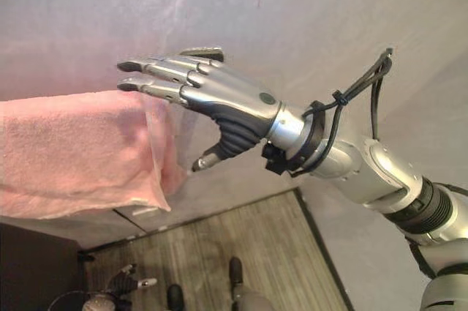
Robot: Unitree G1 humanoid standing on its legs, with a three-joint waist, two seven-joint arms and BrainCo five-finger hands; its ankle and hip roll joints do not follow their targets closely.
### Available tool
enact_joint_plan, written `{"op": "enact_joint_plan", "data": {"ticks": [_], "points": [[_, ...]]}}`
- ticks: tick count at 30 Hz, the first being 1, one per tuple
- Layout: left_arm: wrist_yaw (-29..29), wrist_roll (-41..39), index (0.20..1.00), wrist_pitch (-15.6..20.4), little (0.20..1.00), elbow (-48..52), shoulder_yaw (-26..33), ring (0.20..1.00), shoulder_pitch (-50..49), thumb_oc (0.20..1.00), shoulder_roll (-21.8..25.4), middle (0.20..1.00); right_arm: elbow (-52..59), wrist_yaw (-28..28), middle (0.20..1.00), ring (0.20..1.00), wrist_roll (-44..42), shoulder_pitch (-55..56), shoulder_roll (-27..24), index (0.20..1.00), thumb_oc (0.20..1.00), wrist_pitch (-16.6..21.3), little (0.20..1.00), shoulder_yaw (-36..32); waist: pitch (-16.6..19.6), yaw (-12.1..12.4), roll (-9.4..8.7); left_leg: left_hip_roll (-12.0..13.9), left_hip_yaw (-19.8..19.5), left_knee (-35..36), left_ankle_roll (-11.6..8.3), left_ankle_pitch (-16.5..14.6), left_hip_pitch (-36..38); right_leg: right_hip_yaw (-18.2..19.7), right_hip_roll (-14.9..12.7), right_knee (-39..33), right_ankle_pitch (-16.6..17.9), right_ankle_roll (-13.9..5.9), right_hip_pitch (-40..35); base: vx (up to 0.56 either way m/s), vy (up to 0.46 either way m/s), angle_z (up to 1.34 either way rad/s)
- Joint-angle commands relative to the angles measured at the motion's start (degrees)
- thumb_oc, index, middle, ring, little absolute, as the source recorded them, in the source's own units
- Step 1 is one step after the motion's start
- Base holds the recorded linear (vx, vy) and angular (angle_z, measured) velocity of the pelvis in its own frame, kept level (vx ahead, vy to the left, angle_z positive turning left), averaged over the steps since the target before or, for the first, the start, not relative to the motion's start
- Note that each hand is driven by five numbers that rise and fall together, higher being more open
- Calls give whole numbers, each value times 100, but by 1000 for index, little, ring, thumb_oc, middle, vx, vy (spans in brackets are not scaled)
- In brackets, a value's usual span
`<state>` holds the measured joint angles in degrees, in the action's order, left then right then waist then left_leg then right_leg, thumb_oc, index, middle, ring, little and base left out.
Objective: Put brush and paste in cup on sink, flatten towel.
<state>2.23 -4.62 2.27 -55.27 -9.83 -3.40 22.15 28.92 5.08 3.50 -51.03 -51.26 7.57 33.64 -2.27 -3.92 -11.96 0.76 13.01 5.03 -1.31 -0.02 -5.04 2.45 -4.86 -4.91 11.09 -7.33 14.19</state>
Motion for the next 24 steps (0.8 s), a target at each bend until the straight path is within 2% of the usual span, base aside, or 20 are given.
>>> {"op": "enact_joint_plan", "data": {"ticks": [1, 6, 21, 22, 23, 24], "points": [[133, -114, 1000, 37, 1000, -140, -90, 1000, 94, 1000, 68, 1000, -145, -155, 1000, 1000, -210, -450, 15, 1000, 1000, -50, 1000, -74, 20, 207, 147, 159, -279, -3, 26, 174, -253, -230, -358, -9, -21, -425, -317, 0, 0, 0], [140, -150, 1000, 15, 1000, -194, -79, 1000, 59, 1000, 73, 1000, -412, -225, 1000, 1000, -86, -627, 154, 1000, 1000, -131, 1000, 7, 22, 275, 117, 132, -329, -3, 43, 154, -251, -274, -380, -9, -26, -418, -374, 3, 2, 1], [209, -102, 1000, -6, 1000, -398, -20, 1000, 139, 1000, 87, 1000, -760, -309, 1000, 1000, 257, -478, 106, 1000, 1000, -309, 1000, -248, -73, 330, 149, -23, -449, -8, 109, 134, -333, -425, -502, -4, 111, -442, -426, 12, 20, 6], [218, -103, 1000, -8, 1000, -405, -17, 1000, 148, 1000, 82, 1000, -774, -318, 922, 922, 258, -463, 119, 922, 922, -308, 922, -259, -71, 328, 146, -32, -450, -12, 114, 129, -335, -429, -500, -3, 121, -441, -423, 0, 0, 0], [219, -103, 1000, -8, 1000, -406, -18, 1000, 149, 1000, 82, 1000, -773, -318, 796, 796, 258, -462, 119, 796, 796, -308, 796, -260, -69, 329, 144, -32, -450, -12, 115, 128, -337, -429, -500, -3, 121, -441, -422, 36, 21, 0], [244, -101, 1000, -10, 1000, -421, -41, 1000, 183, 1000, 85, 1000, -840, -283, 344, 344, 239, -473, 165, 344, 344, -340, 344, -228, -86, 338, 121, -51, -453, -44, 131, 109, -357, -418, -506, -1, 157, -442, -420, 43, 22, 0]]}}
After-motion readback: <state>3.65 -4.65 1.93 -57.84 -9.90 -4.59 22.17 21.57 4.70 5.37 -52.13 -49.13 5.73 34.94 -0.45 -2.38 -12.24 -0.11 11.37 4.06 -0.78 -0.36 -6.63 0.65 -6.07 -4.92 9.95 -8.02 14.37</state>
